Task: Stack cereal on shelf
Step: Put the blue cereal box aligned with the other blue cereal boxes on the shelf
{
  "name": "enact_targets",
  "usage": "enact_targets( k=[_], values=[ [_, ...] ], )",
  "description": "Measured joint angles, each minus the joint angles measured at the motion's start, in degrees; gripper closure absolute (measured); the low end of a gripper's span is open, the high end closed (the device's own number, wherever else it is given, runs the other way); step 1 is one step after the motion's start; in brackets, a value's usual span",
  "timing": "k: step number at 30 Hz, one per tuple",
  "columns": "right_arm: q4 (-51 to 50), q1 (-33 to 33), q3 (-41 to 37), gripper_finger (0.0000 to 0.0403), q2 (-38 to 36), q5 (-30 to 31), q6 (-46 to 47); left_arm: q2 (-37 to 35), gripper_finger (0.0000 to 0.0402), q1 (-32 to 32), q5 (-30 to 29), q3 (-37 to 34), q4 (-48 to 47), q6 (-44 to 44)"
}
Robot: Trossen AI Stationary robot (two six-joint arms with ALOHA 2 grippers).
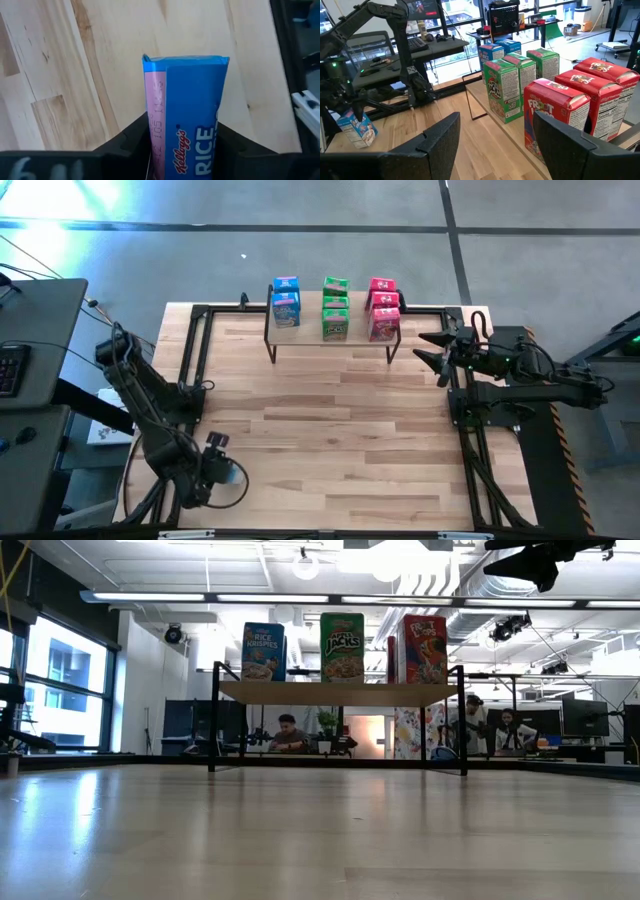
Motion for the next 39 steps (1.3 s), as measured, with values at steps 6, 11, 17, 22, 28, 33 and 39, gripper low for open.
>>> enact_targets(
  k=[6, 11, 17, 22, 28, 33, 39],
  values=[
    [0.00, 0.00, 0.00, 0.0160, 0.00, 0.01, 0.00, -4.42, 0.0270, 2.10, 2.69, 0.00, -0.91, 0.13],
    [0.00, 0.00, 0.00, 0.0160, 0.00, -0.01, -0.01, -8.00, 0.0270, 6.00, 5.78, 0.00, -1.99, 2.77],
    [0.00, 0.02, 0.00, 0.0160, 0.00, 0.01, -0.01, -10.64, 0.0270, 13.10, 10.03, 1.20, -5.73, 7.30],
    [0.00, 0.01, -0.01, 0.0160, 0.00, 0.01, -0.01, -10.71, 0.0270, 19.83, 10.42, 5.40, -12.57, 14.80],
    [0.00, 0.01, 0.00, 0.0160, 0.00, 0.01, 0.00, -10.71, 0.0270, 29.88, 9.81, 10.58, -19.28, 23.72],
    [0.00, 0.02, 0.00, 0.0160, 0.00, -0.01, -0.01, -10.71, 0.0270, 38.84, 6.52, 14.72, -21.05, 32.73],
    [0.00, 0.02, 0.00, 0.0160, 0.00, -0.01, -0.01, -9.91, 0.0270, 49.99, 4.71, 19.12, -20.61, 41.94]
  ],
)
